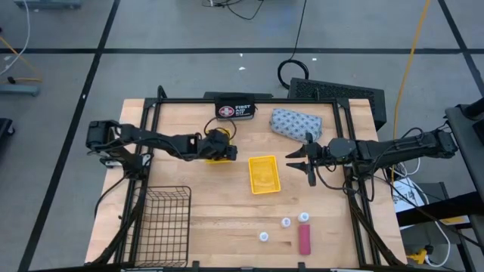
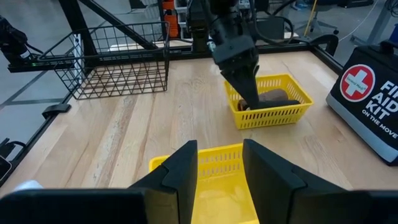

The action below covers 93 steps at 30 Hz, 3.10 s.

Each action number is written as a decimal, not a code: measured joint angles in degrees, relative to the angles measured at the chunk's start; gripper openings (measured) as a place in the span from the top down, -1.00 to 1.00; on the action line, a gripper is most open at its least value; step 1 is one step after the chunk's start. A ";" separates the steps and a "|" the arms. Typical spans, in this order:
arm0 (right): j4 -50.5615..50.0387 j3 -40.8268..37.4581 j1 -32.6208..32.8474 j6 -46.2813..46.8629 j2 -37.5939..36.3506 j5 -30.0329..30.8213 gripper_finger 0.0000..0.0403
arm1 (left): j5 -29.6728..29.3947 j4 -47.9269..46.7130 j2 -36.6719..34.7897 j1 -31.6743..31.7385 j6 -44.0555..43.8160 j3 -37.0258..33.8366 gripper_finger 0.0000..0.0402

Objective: Pick & Place Medicine items
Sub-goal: Put the black bandage into the left yellow basket, then put the pink bandage into the left yellow basket

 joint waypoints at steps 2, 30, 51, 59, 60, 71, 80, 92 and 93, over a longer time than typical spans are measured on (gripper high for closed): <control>0.04 0.00 -0.01 0.00 0.00 0.00 0.42 | -0.05 -0.50 0.27 -0.02 -0.63 0.00 -0.39; -0.07 0.00 -0.01 0.00 0.00 0.02 0.42 | -0.01 -2.30 -3.41 1.24 5.78 -0.04 -0.31; 13.16 -3.20 11.23 4.33 -3.68 -21.18 0.42 | 5.46 9.47 -19.90 -5.70 41.39 -0.10 -0.41; 41.19 -8.01 31.04 -2.04 -0.65 -16.32 0.42 | 2.35 13.32 -26.65 -13.38 54.89 -0.89 -0.41; 42.78 -7.83 33.37 -3.98 0.16 -13.86 0.42 | 2.15 14.02 -27.53 -13.71 55.24 -1.50 -0.41; 35.60 7.23 45.46 -19.71 20.53 3.16 0.33 | -0.97 38.52 -35.12 -13.88 48.46 -22.47 -0.41; -15.37 33.78 45.21 -5.37 35.49 13.26 -0.22 | -1.65 46.37 -34.85 -13.85 43.47 -27.87 -0.41; -40.14 37.18 45.44 0.12 48.01 5.73 -0.32 | -3.16 46.49 -34.89 -13.79 43.54 -27.89 -0.41; -42.02 37.18 45.44 -0.51 48.43 5.79 -0.31 | -3.28 46.47 -34.89 -13.79 43.51 -27.87 -0.41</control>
